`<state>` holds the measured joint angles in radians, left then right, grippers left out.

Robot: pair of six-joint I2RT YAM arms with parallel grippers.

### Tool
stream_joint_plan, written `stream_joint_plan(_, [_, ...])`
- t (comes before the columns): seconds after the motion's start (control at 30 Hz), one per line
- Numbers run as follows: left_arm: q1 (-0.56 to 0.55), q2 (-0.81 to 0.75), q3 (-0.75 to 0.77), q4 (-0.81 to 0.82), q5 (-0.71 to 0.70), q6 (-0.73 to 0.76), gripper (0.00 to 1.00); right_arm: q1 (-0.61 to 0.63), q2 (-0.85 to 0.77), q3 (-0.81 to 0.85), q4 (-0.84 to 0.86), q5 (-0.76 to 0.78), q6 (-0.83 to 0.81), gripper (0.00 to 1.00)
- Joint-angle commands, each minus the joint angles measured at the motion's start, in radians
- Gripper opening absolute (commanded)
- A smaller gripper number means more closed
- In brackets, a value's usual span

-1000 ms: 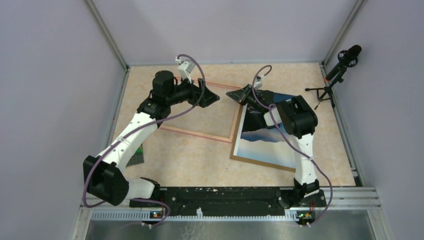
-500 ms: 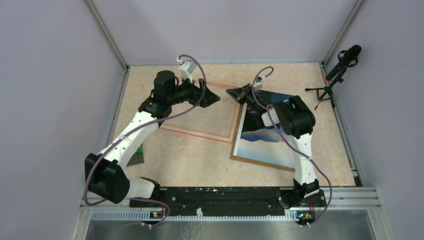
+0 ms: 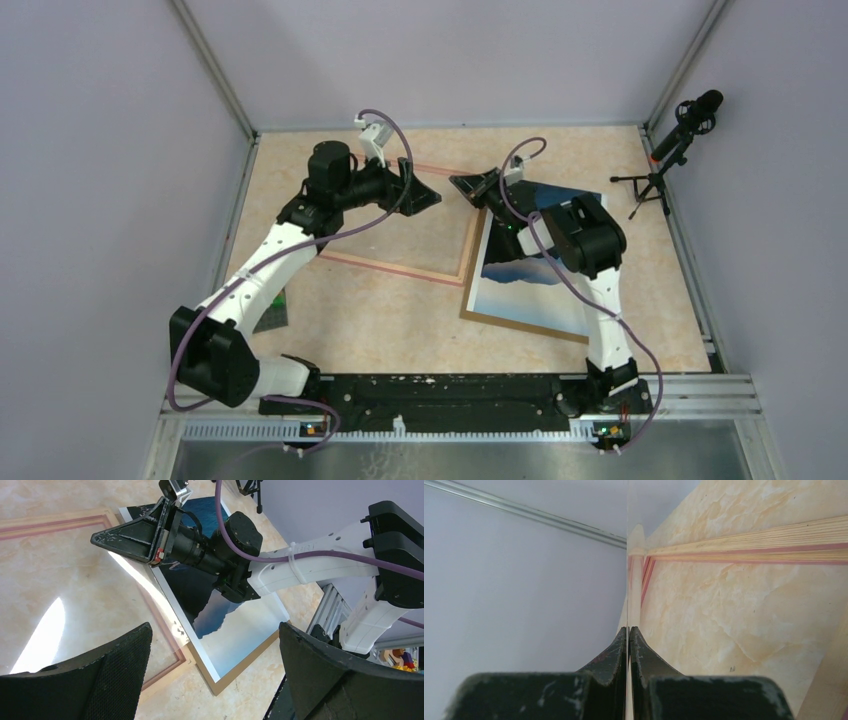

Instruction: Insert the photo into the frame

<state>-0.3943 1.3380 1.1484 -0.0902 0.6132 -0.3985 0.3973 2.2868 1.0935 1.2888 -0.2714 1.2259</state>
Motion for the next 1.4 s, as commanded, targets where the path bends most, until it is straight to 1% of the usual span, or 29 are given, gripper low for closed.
stream_joint_plan(0.0, [0.001,0.006,0.020,0.050,0.025,-0.014,0.99,0.032,0.017,-0.014,0.110,0.079,0.002,0.00])
stream_joint_plan(0.2, [0.001,0.005,0.016,0.055,0.026,-0.020,0.99,0.044,-0.006,-0.070,0.163,0.136,-0.016,0.00])
stream_joint_plan(0.43, [0.002,0.003,0.014,0.061,0.029,-0.023,0.99,0.049,-0.003,-0.083,0.176,0.136,0.009,0.00])
stream_joint_plan(0.57, [0.005,0.003,0.010,0.059,0.003,-0.015,0.99,0.049,-0.028,-0.107,0.110,0.127,0.028,0.00])
stream_joint_plan(0.6, [0.009,0.003,0.010,0.053,-0.015,-0.007,0.99,0.049,-0.033,-0.113,0.093,0.119,0.035,0.04])
stream_joint_plan(0.67, [0.029,0.004,0.010,0.042,-0.058,0.003,0.99,0.048,-0.049,-0.122,0.053,0.092,0.037,0.21])
stream_joint_plan(0.73, [0.070,0.004,0.003,0.025,-0.139,-0.001,0.99,0.049,-0.083,-0.131,-0.023,0.072,0.012,0.31])
stream_joint_plan(0.83, [0.178,0.005,-0.024,0.016,-0.242,-0.053,0.99,0.050,-0.151,-0.137,-0.193,0.050,-0.072,0.43])
stream_joint_plan(0.87, [0.215,0.013,-0.029,0.016,-0.258,-0.070,0.99,0.050,-0.183,-0.140,-0.244,0.045,-0.098,0.46])
stream_joint_plan(0.97, [0.314,0.052,-0.027,0.019,-0.270,-0.149,0.99,0.051,-0.237,-0.093,-0.480,0.030,-0.194,0.56])
stream_joint_plan(1.0, [0.338,0.067,-0.018,0.019,-0.277,-0.165,0.99,0.051,-0.243,-0.073,-0.523,0.025,-0.224,0.57])
stream_joint_plan(1.03, [0.359,0.085,0.003,0.011,-0.292,-0.182,0.99,0.051,-0.241,-0.062,-0.525,0.016,-0.233,0.57])
stream_joint_plan(1.07, [0.379,0.105,0.017,0.004,-0.306,-0.203,0.99,0.049,-0.233,-0.058,-0.510,0.002,-0.228,0.56])
stream_joint_plan(1.2, [0.518,0.214,0.049,0.034,-0.325,-0.243,0.99,0.055,-0.200,-0.064,-0.405,-0.041,-0.172,0.49])
stream_joint_plan(1.3, [0.569,0.288,0.083,0.061,-0.358,-0.173,0.99,0.060,-0.200,-0.065,-0.400,-0.043,-0.164,0.49])
stream_joint_plan(1.37, [0.577,0.326,0.098,0.080,-0.390,-0.084,0.99,0.061,-0.202,-0.068,-0.399,-0.040,-0.161,0.50])
